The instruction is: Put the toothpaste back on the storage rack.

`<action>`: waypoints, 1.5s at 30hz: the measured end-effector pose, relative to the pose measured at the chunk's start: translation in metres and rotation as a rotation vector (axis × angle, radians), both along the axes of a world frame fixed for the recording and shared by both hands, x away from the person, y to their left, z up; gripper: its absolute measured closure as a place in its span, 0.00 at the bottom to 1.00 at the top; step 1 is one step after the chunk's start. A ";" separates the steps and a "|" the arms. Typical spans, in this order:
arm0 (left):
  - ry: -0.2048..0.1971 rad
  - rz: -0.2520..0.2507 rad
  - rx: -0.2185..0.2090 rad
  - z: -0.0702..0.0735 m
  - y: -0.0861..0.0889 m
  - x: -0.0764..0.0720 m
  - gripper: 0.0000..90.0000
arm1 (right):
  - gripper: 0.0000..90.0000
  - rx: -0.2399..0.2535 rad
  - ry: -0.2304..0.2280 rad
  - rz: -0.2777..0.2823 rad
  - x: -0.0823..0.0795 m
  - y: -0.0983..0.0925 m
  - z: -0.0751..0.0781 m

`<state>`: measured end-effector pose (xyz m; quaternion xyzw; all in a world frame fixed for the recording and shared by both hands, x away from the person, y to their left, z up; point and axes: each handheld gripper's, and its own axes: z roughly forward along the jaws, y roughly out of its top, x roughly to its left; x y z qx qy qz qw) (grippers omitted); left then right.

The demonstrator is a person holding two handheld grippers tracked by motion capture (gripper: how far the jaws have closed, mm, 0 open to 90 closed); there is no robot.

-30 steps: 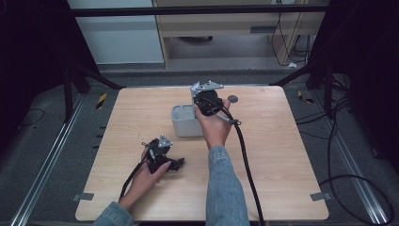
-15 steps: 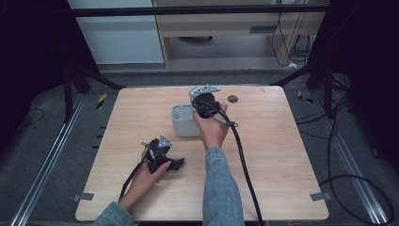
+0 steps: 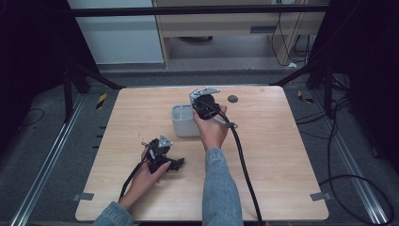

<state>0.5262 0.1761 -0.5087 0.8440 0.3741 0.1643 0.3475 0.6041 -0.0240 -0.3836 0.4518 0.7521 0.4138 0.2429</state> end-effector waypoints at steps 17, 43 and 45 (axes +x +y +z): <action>0.000 0.000 0.000 0.000 0.000 0.000 0.00 | 0.91 -0.001 0.033 -0.012 0.003 0.001 -0.005; -0.001 0.001 0.000 0.000 0.000 0.000 0.00 | 0.90 0.046 0.078 -0.076 0.010 -0.011 -0.004; -0.001 0.001 0.000 0.000 0.000 0.000 0.00 | 0.90 0.047 0.077 -0.075 0.011 -0.011 -0.004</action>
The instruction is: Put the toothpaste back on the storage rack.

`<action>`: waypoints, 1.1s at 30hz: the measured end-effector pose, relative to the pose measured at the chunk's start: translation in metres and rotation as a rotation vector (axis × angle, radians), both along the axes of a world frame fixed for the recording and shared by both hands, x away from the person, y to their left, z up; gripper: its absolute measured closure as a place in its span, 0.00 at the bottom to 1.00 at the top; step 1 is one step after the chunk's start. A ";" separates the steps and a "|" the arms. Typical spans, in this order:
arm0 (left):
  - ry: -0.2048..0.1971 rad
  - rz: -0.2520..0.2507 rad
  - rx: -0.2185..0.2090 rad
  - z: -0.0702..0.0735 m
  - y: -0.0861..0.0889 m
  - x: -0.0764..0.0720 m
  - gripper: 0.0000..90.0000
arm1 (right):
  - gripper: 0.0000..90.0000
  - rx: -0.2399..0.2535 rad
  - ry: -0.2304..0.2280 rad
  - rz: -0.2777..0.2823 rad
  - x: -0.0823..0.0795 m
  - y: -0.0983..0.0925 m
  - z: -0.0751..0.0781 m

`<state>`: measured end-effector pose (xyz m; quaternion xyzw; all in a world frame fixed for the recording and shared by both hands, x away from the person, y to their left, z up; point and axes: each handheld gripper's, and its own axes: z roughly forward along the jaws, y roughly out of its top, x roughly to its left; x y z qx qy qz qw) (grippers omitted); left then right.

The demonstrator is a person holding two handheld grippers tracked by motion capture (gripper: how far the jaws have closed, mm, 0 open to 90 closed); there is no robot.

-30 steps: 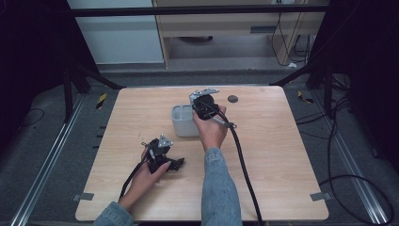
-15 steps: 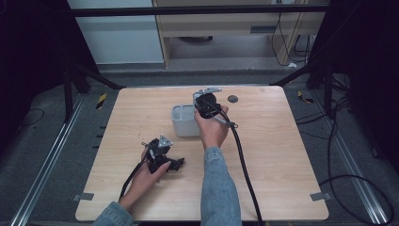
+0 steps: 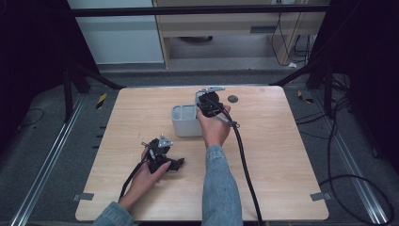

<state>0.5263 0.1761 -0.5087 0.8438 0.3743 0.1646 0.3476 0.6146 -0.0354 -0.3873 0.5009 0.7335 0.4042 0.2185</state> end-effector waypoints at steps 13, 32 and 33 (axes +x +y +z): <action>-0.001 -0.001 0.001 0.000 0.000 0.000 0.00 | 0.89 -0.016 -0.012 0.005 -0.005 -0.003 0.004; -0.001 -0.001 0.001 0.000 0.000 0.000 0.00 | 0.89 -0.053 -0.040 0.030 -0.015 -0.003 0.010; -0.001 -0.001 0.001 0.000 0.000 0.000 0.00 | 0.89 -0.053 -0.040 0.030 -0.015 -0.003 0.010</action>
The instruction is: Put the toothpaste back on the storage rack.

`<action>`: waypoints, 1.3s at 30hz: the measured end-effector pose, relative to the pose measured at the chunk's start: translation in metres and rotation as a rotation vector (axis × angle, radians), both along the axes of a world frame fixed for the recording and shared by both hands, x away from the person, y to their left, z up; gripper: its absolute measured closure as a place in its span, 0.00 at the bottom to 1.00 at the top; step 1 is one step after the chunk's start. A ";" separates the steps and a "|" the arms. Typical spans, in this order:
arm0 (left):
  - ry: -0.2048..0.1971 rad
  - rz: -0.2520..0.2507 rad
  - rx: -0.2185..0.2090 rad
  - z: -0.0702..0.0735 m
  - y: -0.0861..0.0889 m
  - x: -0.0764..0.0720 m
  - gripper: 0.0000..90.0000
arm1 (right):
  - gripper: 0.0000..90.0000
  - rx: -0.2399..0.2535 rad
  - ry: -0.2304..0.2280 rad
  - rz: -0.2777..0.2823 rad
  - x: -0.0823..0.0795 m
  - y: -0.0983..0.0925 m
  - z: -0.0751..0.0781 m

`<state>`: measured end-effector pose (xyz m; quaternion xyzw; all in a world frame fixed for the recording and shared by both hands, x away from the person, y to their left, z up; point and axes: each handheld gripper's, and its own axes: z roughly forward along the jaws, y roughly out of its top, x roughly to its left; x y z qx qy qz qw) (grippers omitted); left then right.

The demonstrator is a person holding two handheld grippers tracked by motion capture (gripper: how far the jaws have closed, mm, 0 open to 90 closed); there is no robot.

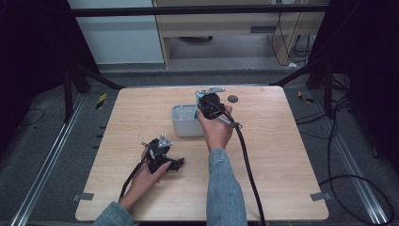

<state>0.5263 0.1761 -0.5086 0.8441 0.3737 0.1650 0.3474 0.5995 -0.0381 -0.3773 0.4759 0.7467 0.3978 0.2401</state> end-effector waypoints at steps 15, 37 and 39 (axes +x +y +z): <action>0.000 0.000 0.000 0.000 0.000 0.000 0.00 | 0.89 0.000 0.002 -0.008 -0.007 -0.009 -0.004; 0.000 0.000 0.000 0.000 0.000 0.000 0.00 | 0.63 -0.022 -0.063 0.025 -0.020 -0.005 0.001; 0.000 0.000 0.000 0.000 0.000 0.000 0.00 | 0.59 -0.017 -0.068 0.026 -0.022 -0.006 0.002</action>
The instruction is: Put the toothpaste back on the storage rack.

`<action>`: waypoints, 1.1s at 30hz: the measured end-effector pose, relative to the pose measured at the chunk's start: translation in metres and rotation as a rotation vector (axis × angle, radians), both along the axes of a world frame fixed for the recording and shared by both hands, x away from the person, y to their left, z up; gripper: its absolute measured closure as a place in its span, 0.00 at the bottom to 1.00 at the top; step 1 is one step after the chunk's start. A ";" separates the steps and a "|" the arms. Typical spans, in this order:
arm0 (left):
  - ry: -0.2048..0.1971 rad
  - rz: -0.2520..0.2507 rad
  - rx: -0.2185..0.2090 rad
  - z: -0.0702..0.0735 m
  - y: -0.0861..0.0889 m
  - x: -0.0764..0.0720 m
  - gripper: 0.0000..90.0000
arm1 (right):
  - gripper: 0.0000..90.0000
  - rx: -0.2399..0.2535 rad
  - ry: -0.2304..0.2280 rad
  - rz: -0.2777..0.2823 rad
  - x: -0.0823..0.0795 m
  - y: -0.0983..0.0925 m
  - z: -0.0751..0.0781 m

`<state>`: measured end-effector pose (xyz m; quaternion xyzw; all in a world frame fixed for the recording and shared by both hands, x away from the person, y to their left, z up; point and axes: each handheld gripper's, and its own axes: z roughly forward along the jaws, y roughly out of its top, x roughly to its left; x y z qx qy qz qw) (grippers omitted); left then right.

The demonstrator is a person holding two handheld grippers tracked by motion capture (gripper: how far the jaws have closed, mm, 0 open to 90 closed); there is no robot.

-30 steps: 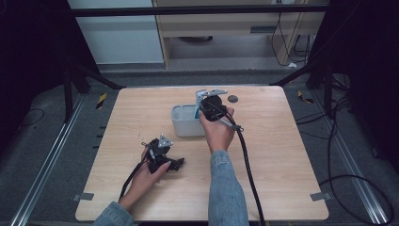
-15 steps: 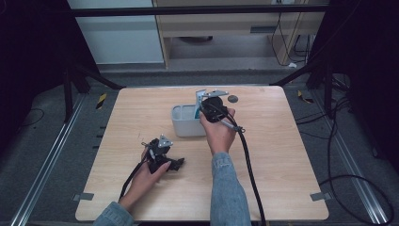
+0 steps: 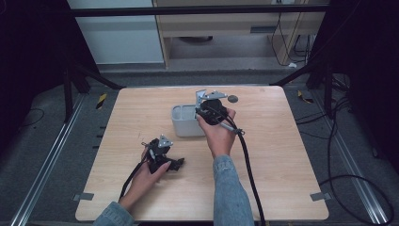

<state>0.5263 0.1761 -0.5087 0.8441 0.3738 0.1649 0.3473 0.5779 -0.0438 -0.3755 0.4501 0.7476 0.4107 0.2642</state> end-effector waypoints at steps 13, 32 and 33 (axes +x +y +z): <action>0.000 0.002 0.000 0.000 0.000 0.000 0.00 | 0.26 0.005 -0.028 0.001 -0.006 -0.004 0.002; -0.002 0.004 0.000 0.000 -0.001 0.000 0.00 | 0.11 -0.135 -0.075 -0.046 -0.020 -0.003 0.000; -0.002 0.004 0.000 0.000 -0.001 0.000 0.00 | 0.11 -0.132 -0.080 -0.046 -0.021 -0.003 0.000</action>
